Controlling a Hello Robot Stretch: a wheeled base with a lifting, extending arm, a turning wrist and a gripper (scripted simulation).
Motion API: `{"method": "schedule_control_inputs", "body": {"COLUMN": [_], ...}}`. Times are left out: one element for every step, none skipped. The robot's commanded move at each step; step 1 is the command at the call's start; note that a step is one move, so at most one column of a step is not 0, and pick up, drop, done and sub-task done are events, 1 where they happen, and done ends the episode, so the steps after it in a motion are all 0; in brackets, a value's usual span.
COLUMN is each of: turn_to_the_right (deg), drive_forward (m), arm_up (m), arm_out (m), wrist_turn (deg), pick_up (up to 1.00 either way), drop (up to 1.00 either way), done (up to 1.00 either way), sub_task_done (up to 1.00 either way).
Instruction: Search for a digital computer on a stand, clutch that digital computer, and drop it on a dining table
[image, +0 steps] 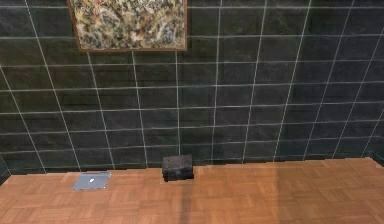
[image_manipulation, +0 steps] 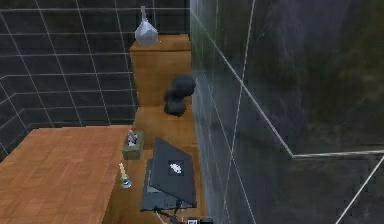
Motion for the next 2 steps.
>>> {"method": "schedule_control_inputs", "body": {"turn_to_the_right": [0.0, 0.0], "drive_forward": [0.0, 0.0], "arm_up": [0.0, 0.1], "arm_out": [0.0, 0.0], "wrist_turn": [0.0, 0.0], "pick_up": [1.0, 0.0], "drop": [0.0, 0.0], "done": [0.0, 0.0], "sub_task_done": [0.0, 0.0]}}
